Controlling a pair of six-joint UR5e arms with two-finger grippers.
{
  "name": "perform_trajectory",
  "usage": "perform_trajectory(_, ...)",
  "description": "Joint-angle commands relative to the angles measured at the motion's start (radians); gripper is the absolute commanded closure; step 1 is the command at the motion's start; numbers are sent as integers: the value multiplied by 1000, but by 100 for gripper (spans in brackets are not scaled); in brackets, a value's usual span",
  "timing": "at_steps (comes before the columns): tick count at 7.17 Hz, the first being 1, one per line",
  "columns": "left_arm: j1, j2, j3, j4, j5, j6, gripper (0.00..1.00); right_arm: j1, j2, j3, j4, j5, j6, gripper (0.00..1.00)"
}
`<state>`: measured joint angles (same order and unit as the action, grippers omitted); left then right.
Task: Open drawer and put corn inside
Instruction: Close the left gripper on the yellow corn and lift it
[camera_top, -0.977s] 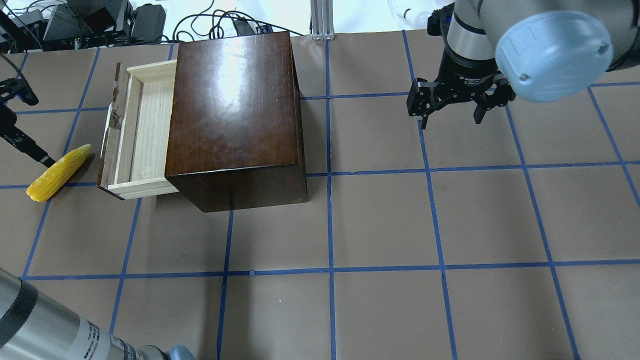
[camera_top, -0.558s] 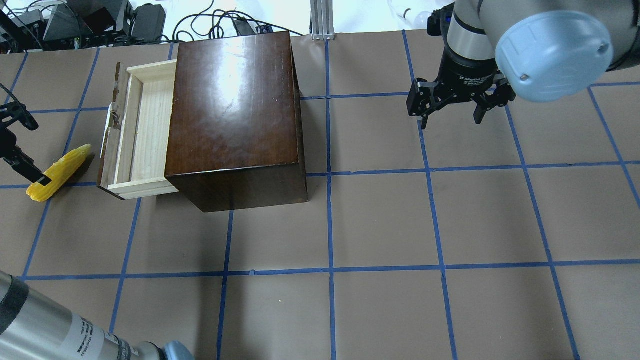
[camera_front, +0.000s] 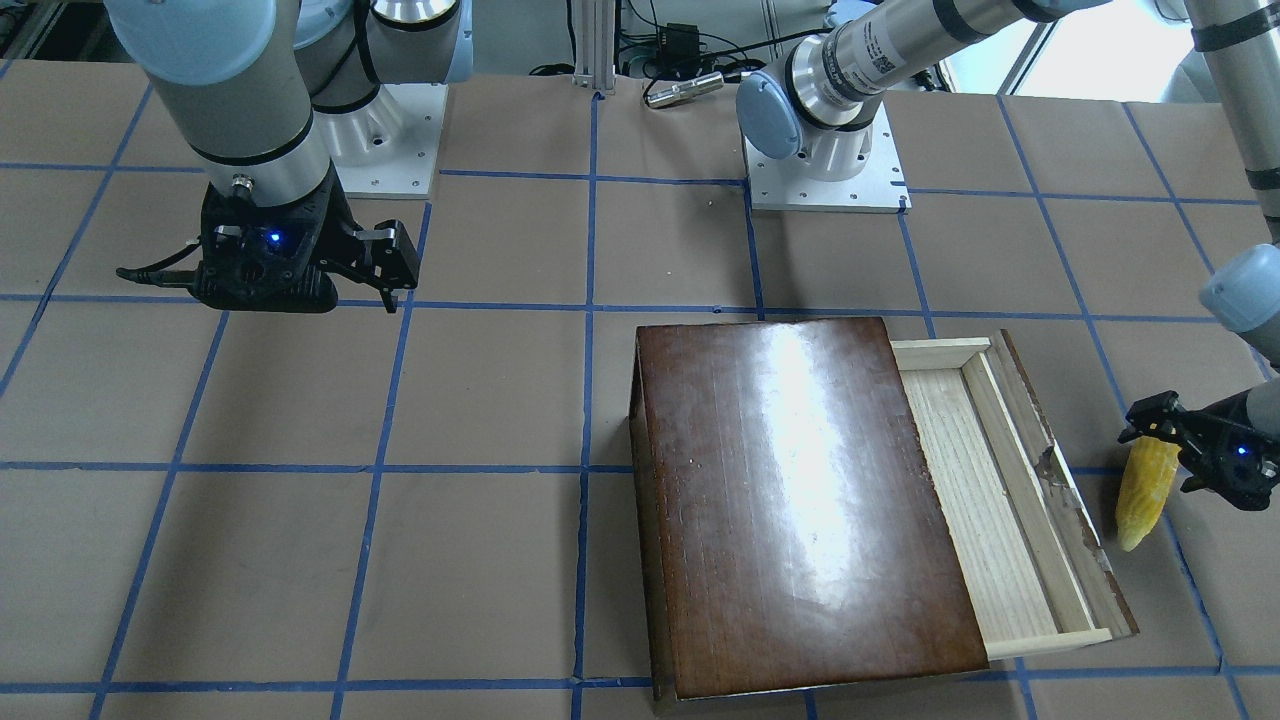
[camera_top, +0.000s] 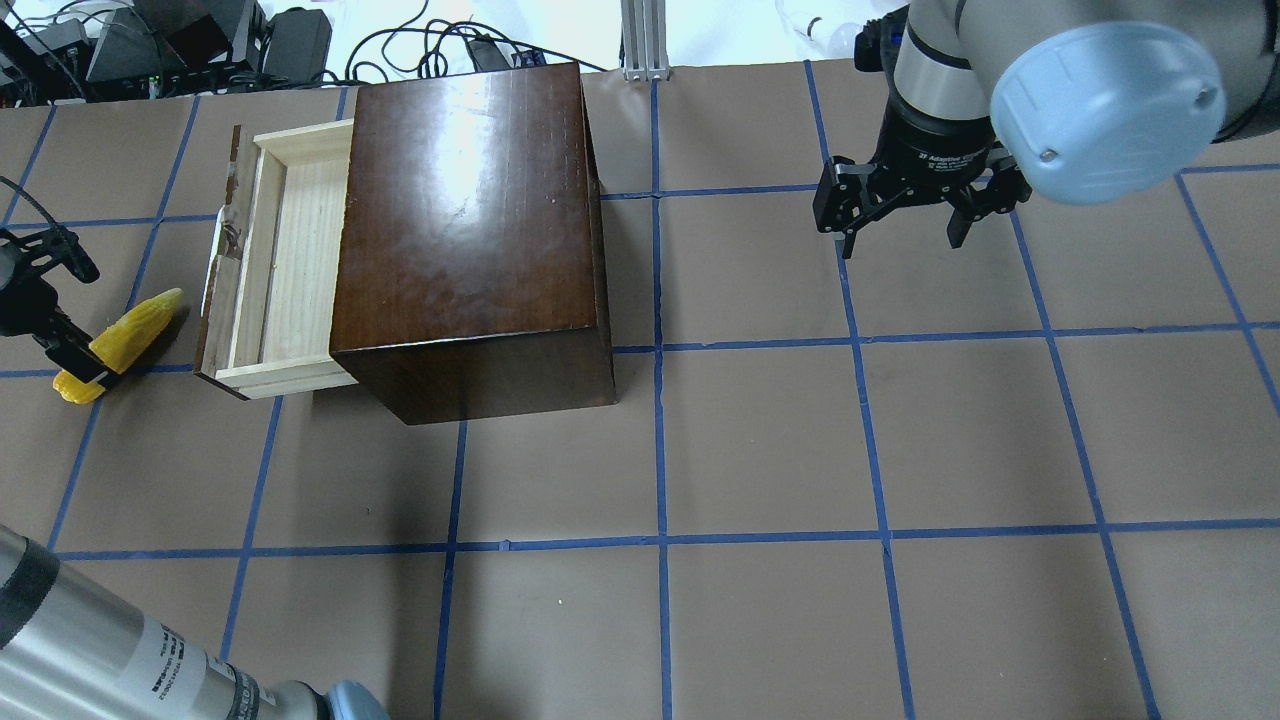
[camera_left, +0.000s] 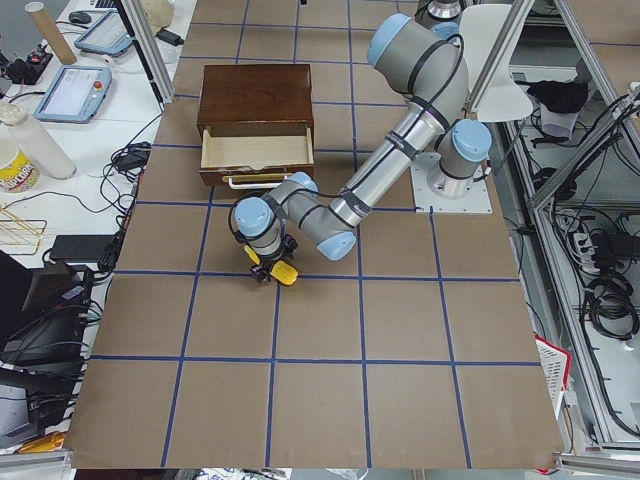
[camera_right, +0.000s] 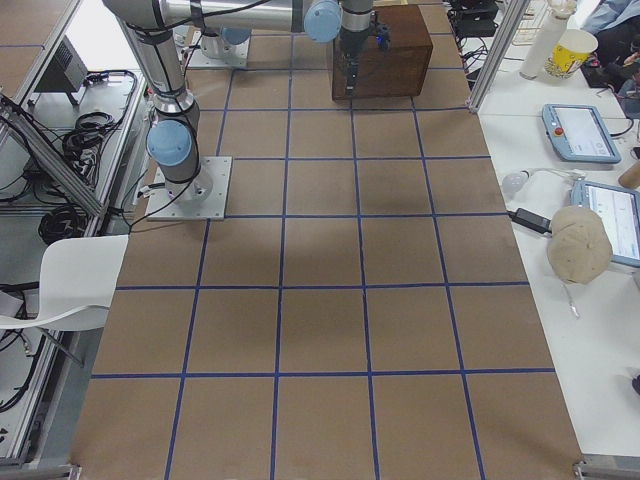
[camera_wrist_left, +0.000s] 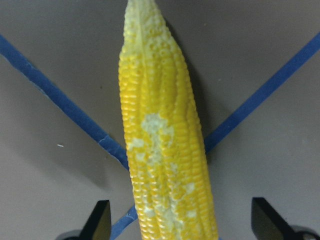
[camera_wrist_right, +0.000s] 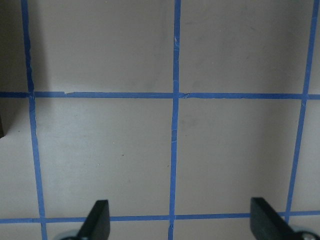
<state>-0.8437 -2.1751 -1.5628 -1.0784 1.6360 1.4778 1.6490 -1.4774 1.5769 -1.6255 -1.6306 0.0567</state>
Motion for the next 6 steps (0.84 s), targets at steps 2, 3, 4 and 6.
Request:
perform_trajectory(2, -1, -26, 23, 2, 49, -7, 72, 0, 0, 0, 0, 0, 0, 0)
perform_trajectory(3, -2, -25, 23, 0, 48, -7, 96, 0, 0, 0, 1, 0, 0, 0)
perform_trajectory(4, -2, -22, 27, 0, 42, -8, 100, 0, 0, 0, 1, 0, 0, 0)
perform_trajectory(6, -14, 1, 76, -15, 44, -42, 100, 0, -1, 0, 1, 0, 0, 0)
